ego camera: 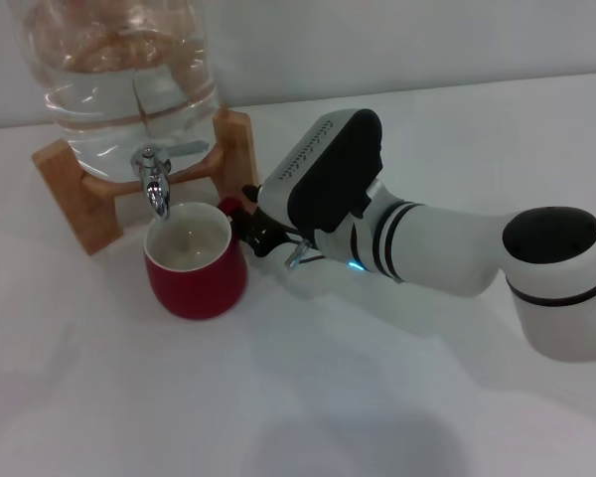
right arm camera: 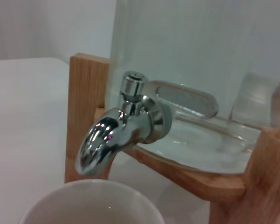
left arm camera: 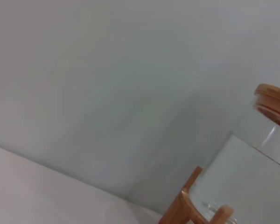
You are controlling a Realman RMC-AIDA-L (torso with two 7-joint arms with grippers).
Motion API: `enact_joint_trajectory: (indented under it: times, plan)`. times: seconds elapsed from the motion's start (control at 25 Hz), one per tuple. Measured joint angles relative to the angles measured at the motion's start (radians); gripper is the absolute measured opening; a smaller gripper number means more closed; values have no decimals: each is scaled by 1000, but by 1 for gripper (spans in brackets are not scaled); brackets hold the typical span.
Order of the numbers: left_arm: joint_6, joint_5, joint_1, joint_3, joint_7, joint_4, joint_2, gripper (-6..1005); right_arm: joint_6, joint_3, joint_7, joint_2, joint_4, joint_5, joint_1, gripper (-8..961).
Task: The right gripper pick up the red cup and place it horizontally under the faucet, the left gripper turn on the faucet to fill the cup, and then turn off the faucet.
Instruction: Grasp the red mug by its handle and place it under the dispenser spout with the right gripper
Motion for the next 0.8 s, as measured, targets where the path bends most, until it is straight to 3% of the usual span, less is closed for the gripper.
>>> enact_joint_trajectory:
  times: [0.8]
  plan:
    - [0,0,0,-1,1,0,2,888,64,17,-1,-11,-4,-5,-21,274]
